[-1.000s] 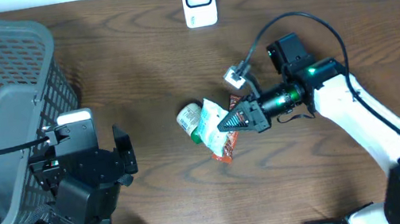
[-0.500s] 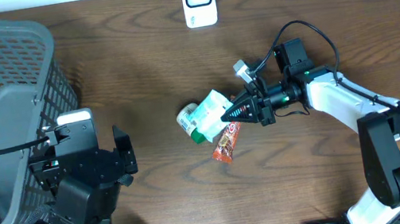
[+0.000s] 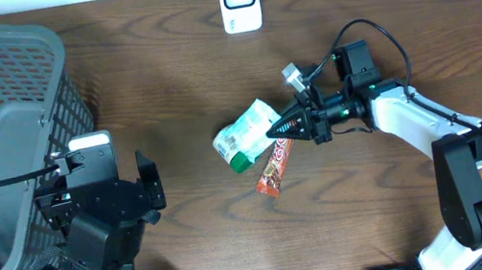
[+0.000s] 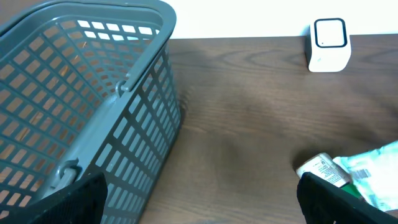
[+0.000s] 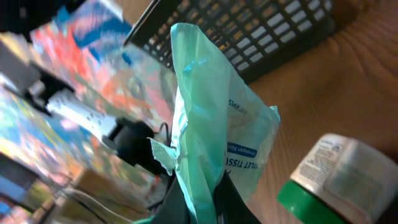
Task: Scan the item barcode
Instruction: 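Lift the tissue pack and carry it up to the white scanner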
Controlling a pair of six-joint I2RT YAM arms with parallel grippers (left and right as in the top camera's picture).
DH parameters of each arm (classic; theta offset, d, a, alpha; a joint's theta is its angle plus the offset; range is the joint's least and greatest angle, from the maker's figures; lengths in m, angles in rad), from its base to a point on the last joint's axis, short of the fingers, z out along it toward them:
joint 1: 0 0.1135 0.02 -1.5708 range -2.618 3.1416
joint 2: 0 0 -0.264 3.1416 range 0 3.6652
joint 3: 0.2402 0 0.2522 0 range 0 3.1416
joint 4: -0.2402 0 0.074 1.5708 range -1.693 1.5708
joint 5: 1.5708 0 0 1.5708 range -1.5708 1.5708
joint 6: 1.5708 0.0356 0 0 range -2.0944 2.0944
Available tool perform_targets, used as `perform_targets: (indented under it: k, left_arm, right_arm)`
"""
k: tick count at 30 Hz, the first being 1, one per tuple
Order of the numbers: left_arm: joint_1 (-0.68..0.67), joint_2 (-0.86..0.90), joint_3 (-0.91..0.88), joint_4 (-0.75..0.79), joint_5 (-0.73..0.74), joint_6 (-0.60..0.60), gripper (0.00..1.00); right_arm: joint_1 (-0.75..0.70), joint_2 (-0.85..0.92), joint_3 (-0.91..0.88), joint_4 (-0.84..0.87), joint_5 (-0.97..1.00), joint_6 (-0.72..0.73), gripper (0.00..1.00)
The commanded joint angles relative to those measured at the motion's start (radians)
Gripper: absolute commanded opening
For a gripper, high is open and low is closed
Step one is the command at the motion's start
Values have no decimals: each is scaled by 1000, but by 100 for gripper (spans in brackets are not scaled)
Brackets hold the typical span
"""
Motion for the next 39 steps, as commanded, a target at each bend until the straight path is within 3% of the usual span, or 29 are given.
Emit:
perform_targets:
  k: [1, 6, 14, 18, 20, 27, 30, 35, 39]
  left_arm:
    - [3, -3, 6, -3, -12, -5, 98]
    - [3, -3, 6, -3, -12, -5, 98]
    - [3, -3, 6, -3, -12, -5, 98]
    - [3, -3, 6, -3, -12, -5, 98]
    - [3, -3, 6, -3, -12, -5, 98]
    - [3, -3, 6, -3, -12, -5, 98]
    - [3, -3, 6, -3, -12, -5, 98]
    - [3, -3, 6, -3, -12, -5, 98]
    - [3, -3, 6, -3, -12, -5, 98]
  right_arm:
    - [-55, 3, 5, 29, -46, 300, 1]
    - [-124, 3, 5, 45, -46, 492, 1]
    - [-179, 3, 5, 27, -47, 499, 1]
    - [-171, 3, 5, 70, -45, 401, 1]
    - [-170, 3, 5, 150, -42, 424, 1]
    - [-169, 3, 14, 750, 94, 834, 1]
    - [-158, 3, 48, 902, 141, 917, 1]
    - [-127, 7, 160, 799, 307, 869, 1]
    - [-89, 7, 314, 443, 545, 633, 1]
